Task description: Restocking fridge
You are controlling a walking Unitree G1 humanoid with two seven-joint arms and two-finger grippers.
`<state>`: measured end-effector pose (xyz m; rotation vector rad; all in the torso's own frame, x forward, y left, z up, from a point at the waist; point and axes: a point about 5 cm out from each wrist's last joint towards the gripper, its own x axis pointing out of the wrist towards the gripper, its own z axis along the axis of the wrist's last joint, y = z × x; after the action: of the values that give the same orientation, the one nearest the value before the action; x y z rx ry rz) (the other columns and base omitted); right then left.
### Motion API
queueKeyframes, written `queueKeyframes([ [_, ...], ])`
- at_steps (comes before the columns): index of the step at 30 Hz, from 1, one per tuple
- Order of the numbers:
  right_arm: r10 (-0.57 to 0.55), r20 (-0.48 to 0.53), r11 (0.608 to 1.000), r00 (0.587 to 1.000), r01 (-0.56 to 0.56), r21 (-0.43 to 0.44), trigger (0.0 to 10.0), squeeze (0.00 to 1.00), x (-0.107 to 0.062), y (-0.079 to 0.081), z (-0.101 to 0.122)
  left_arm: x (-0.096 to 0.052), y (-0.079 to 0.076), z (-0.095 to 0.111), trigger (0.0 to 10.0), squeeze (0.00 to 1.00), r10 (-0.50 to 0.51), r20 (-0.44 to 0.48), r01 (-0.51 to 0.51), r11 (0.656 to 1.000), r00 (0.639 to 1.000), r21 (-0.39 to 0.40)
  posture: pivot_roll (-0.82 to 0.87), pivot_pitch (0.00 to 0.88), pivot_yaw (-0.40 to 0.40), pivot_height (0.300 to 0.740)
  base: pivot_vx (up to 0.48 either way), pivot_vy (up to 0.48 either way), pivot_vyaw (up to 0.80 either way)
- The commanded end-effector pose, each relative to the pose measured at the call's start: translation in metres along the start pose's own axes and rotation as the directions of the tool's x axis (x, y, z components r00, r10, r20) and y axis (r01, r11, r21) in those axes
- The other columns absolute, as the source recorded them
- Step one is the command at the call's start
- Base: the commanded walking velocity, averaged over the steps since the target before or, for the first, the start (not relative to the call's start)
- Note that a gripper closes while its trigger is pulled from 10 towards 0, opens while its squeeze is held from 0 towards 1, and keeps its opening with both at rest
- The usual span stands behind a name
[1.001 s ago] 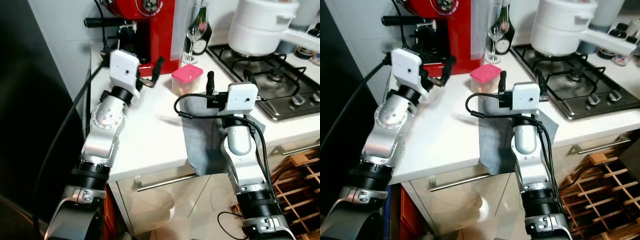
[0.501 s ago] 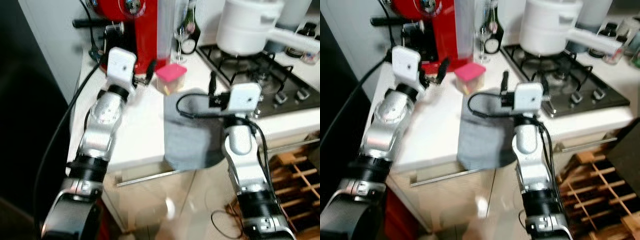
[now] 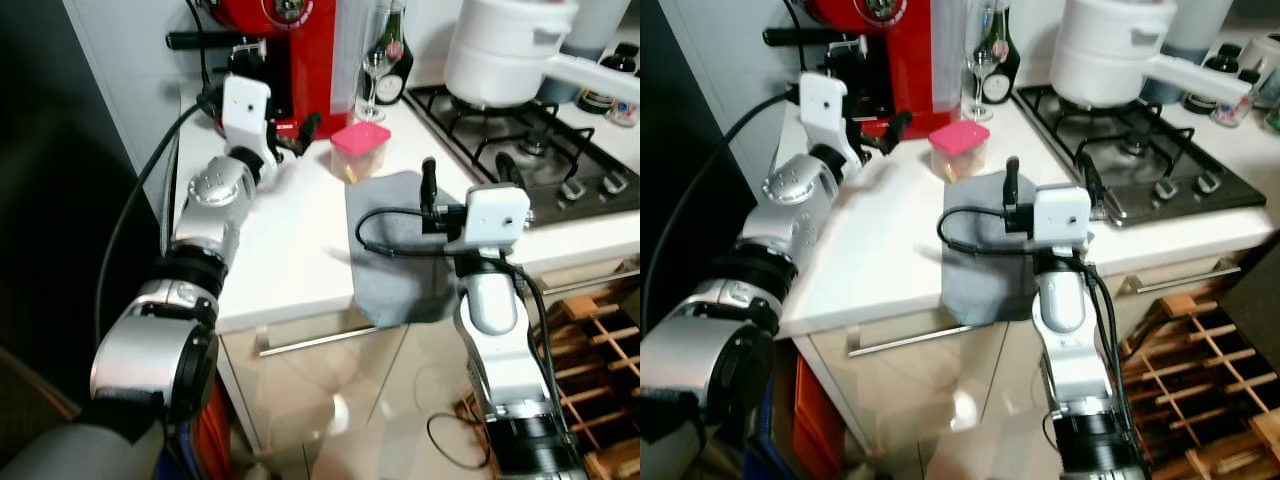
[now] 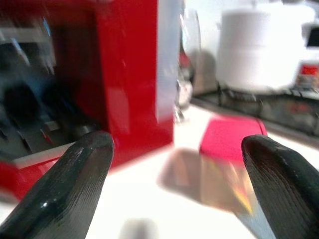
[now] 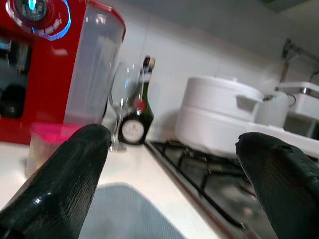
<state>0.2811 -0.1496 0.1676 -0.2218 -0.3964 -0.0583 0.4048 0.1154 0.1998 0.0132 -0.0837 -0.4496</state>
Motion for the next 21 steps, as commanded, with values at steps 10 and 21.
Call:
queueKeyframes([
  [10, 0.029, -0.004, 0.999, 1.000, -0.029, -0.038, 10.0, 0.10, -0.031, -0.015, 0.029, 0.004, -0.020, -0.005, 10.0, 0.00, -0.142, 0.067, 0.149, 0.982, 0.988, -0.113, -0.38, 0.016, -0.019, 0.740, 0.000, 0.000, 0.00],
  [21, 0.061, -0.069, 0.998, 0.996, -0.063, -0.031, 10.0, 0.09, -0.053, -0.011, 0.042, 0.010, -0.035, -0.004, 10.0, 0.00, -0.216, 0.022, 0.215, 0.976, 0.976, 0.014, -0.41, 0.090, -0.008, 0.740, 0.000, 0.000, 0.00],
])
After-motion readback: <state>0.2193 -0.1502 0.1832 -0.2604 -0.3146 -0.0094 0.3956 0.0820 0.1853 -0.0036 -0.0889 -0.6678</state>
